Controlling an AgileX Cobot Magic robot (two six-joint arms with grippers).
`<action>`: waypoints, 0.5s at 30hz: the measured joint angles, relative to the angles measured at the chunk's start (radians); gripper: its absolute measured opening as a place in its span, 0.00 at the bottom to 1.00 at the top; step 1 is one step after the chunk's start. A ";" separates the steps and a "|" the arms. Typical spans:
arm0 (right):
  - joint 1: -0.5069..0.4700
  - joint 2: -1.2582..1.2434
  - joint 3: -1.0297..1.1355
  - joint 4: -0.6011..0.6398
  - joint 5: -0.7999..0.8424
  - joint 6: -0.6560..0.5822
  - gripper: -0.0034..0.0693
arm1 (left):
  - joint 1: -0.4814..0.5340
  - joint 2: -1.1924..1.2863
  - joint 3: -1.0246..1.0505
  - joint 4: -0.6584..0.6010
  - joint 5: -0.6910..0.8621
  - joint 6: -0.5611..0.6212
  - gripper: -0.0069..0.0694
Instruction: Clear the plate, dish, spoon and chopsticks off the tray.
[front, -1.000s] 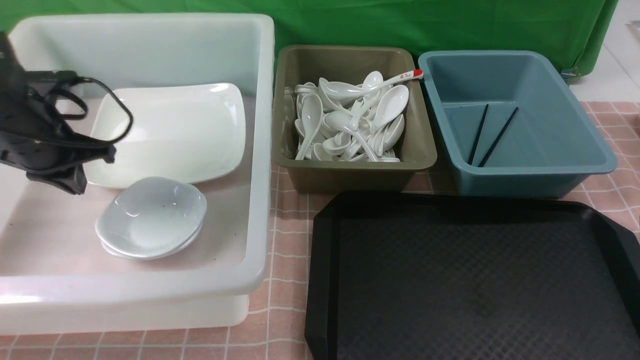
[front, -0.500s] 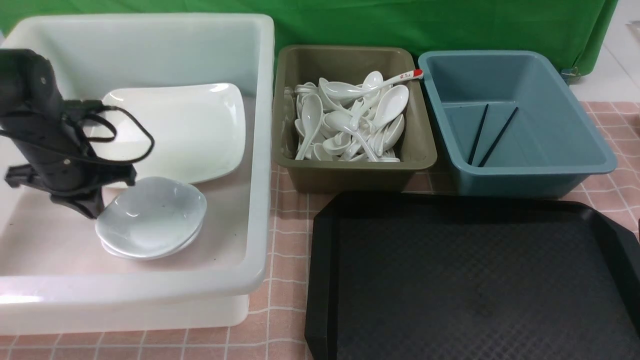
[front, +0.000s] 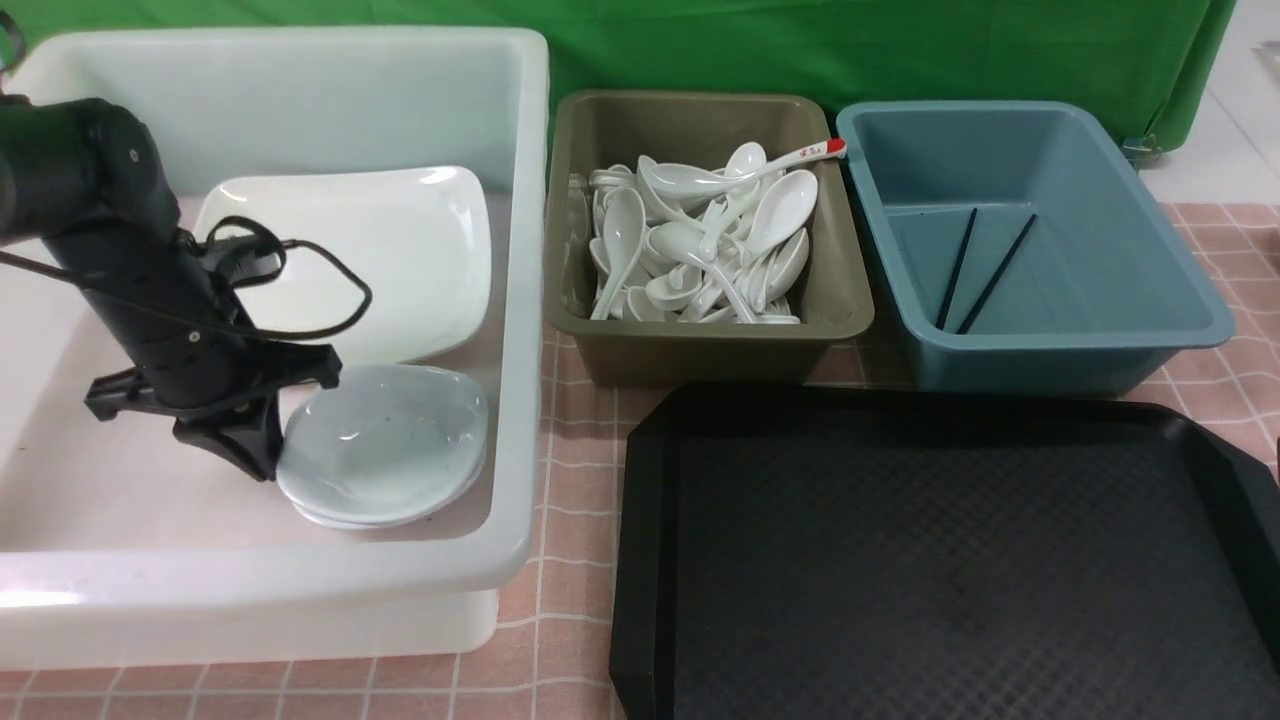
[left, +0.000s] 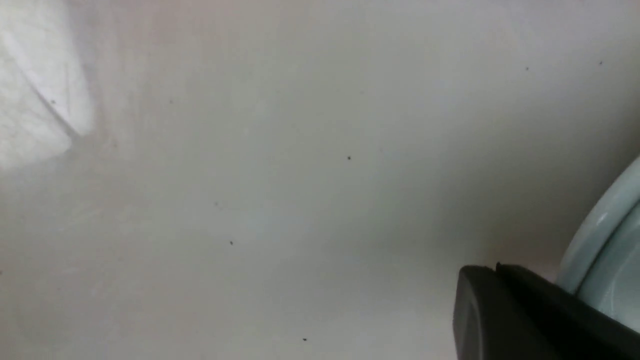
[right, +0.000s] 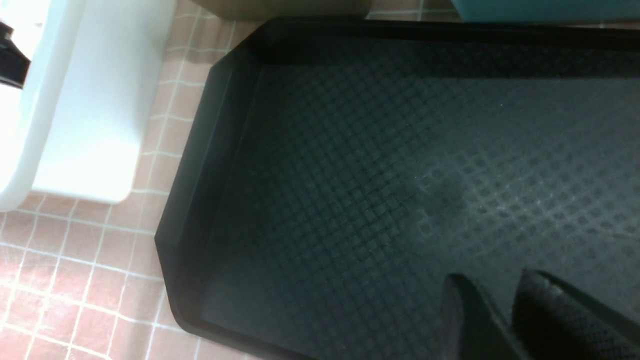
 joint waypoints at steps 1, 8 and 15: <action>0.000 0.000 0.000 0.000 0.011 0.000 0.28 | -0.001 -0.023 -0.013 0.000 0.015 0.007 0.09; 0.095 0.000 -0.016 -0.024 0.145 0.000 0.09 | -0.001 -0.178 -0.060 -0.009 0.089 0.053 0.09; 0.321 -0.054 -0.020 -0.233 0.163 0.125 0.09 | -0.002 -0.300 -0.060 -0.011 0.129 0.102 0.09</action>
